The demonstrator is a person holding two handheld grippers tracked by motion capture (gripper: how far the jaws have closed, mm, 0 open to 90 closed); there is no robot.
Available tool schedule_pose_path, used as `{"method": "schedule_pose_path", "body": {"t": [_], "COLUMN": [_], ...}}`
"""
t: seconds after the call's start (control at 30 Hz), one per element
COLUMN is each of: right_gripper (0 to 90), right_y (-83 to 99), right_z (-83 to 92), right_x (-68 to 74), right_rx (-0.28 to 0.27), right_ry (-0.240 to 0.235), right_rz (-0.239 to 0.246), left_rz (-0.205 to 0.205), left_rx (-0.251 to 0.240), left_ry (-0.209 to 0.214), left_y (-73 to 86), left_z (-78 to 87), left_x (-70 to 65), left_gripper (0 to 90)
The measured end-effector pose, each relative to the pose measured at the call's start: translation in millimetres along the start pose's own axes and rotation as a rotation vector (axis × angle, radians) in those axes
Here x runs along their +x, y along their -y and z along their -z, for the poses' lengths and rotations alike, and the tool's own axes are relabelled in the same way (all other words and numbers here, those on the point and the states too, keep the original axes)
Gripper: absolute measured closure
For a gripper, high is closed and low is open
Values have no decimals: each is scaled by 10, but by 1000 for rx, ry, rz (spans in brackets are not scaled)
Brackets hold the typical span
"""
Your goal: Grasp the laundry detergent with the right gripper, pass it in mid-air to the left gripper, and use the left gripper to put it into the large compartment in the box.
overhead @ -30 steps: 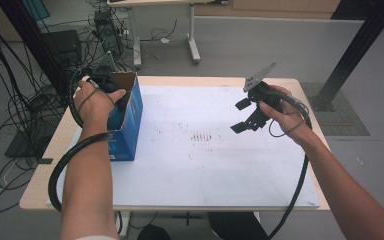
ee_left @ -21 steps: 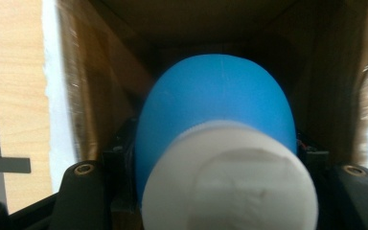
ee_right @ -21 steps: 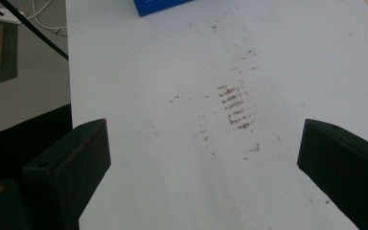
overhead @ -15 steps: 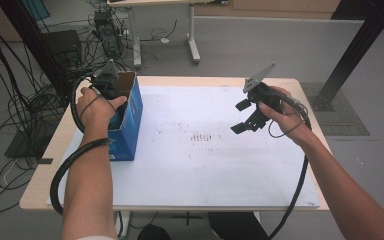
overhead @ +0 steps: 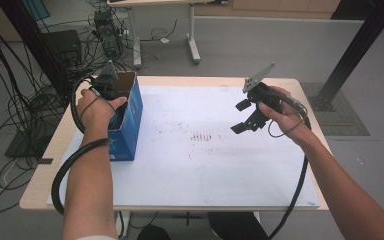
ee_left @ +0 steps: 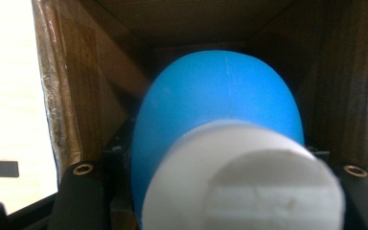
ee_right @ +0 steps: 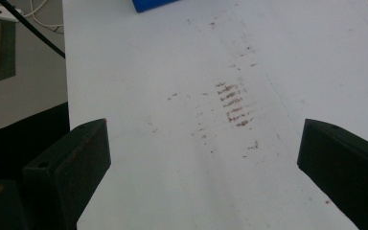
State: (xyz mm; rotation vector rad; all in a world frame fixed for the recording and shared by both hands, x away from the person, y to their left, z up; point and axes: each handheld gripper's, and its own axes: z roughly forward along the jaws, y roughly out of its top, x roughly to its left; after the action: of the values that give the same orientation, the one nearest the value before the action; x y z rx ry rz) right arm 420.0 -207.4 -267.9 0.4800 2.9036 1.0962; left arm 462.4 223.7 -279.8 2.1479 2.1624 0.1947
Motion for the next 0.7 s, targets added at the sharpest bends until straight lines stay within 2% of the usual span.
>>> {"method": "schedule_pose_path", "body": {"t": [0.7], "right_gripper": [42], "right_y": [12], "right_z": [17], "right_x": [-10], "right_rx": [1], "right_ry": [-2], "right_rz": [-4], "left_rz": [5], "left_rx": [3], "left_ry": [-7], "left_y": [1], "left_z": [32], "left_x": [24], "left_gripper": [367]}}
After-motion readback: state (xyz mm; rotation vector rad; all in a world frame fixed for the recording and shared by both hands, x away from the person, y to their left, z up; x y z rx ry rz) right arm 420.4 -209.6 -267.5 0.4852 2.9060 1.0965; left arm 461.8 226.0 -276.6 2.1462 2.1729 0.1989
